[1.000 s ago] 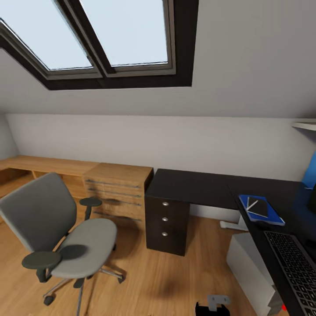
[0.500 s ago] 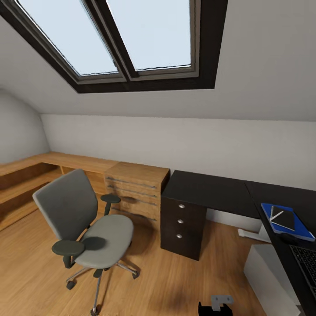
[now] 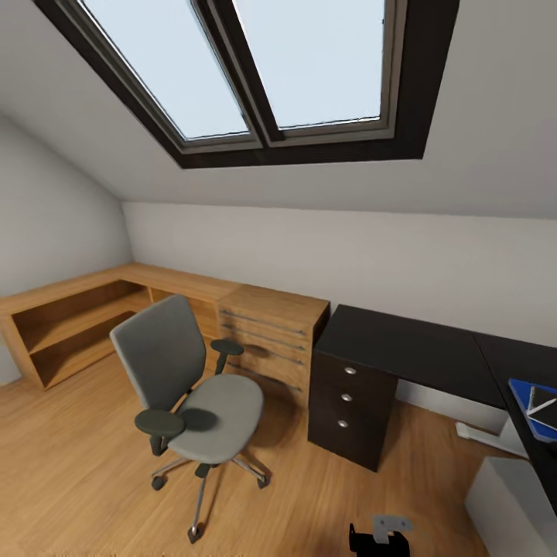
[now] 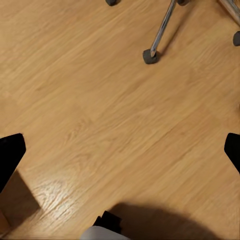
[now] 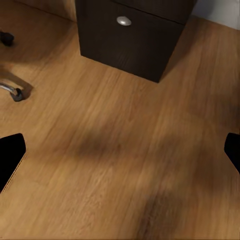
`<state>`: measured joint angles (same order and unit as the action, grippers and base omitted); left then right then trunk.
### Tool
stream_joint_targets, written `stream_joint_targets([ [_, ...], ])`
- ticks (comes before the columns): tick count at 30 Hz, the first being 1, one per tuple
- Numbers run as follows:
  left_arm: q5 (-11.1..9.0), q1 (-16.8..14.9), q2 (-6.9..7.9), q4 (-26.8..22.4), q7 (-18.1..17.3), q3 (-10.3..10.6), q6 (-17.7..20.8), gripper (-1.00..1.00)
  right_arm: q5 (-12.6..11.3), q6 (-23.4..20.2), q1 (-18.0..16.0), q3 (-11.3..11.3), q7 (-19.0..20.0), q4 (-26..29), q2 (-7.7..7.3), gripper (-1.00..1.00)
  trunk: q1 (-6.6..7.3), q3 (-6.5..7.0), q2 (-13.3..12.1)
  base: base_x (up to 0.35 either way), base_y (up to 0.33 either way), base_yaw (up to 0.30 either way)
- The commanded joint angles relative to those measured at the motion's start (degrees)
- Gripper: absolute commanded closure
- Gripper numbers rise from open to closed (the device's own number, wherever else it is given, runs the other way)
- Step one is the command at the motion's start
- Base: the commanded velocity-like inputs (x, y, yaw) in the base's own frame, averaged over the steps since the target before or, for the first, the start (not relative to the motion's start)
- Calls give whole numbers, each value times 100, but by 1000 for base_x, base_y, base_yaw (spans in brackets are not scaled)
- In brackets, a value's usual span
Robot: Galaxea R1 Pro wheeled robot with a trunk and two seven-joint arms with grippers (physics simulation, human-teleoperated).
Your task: In the bedroom, organize the workspace by keeping the computer under the desk, ensuring the monitor is on the desk, placing the keyboard on the desk next to the monitor, placing the mouse on the desk next to the keyboard, moving the folder from the swivel chair onto the desk next to the mouse, stacking the notebook on top of the folder with the pen on top of the notebook, and positioning the swivel chair next to the desk.
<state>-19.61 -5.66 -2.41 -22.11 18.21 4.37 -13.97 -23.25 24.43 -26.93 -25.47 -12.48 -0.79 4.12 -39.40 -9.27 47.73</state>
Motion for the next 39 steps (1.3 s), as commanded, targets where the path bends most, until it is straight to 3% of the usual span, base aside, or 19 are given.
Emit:
stream_joint_targets([
  [1,-43,-6,4,4,37,47,-23,-100,-37,22,-5,-44,-18,-5,2,-100,21,10,-35,0,0,282],
  [15,-43,-6,3,5,33,47,-26,-100,-39,27,-5,84,-24,0,-5,-100,329,261,-596,0,0,285],
  [36,-43,-6,3,9,11,47,-15,-100,-39,27,-5,108,-25,0,0,-100,790,638,-1439,0,0,286],
  [39,-43,-6,8,12,8,47,-17,-100,-39,26,-5,111,-26,0,-1,-100,790,638,-1439,0,0,286],
])
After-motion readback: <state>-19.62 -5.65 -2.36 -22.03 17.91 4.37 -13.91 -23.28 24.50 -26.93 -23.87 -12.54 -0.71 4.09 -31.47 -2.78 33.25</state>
